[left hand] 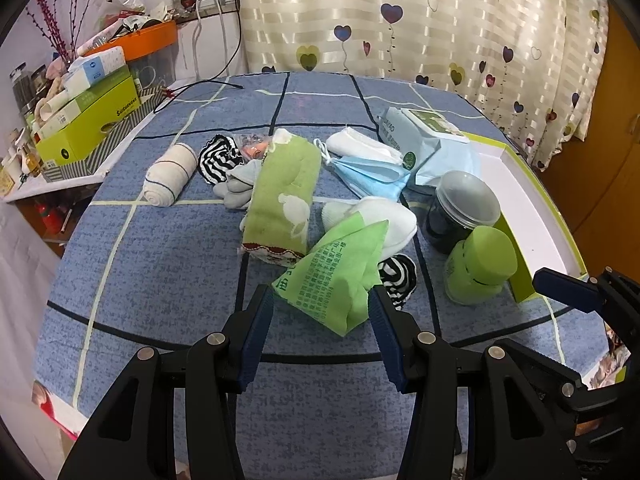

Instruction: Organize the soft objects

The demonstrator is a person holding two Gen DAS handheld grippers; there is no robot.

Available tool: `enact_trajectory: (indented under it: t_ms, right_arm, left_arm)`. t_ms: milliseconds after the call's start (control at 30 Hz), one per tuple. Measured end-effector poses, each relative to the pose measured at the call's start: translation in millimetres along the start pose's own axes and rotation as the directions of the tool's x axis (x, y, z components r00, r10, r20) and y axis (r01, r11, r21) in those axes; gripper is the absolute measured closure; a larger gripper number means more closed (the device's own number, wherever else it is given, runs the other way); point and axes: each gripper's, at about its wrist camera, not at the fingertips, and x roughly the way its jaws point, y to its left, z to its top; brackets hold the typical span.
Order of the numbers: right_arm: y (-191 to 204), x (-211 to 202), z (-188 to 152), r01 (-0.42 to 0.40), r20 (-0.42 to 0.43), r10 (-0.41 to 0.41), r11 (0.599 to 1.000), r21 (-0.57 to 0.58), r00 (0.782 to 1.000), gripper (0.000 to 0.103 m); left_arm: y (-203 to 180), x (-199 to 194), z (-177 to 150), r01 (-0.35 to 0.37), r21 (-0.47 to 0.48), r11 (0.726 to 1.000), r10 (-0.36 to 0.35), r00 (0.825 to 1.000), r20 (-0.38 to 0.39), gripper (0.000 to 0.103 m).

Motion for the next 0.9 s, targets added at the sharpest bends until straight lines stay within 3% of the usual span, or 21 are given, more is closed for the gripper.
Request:
enact_trajectory:
  t_ms: [900]
  right_arm:
    - [-2.5, 5.8, 7.6, -0.004, -0.002, 0.004, 1.000, -0.001, 1.000, 0.037]
  left_arm:
    - [14.4, 10.8, -0.3, 0.025, -0.045, 0.999, -0.025, 1.000, -0.018, 0.052]
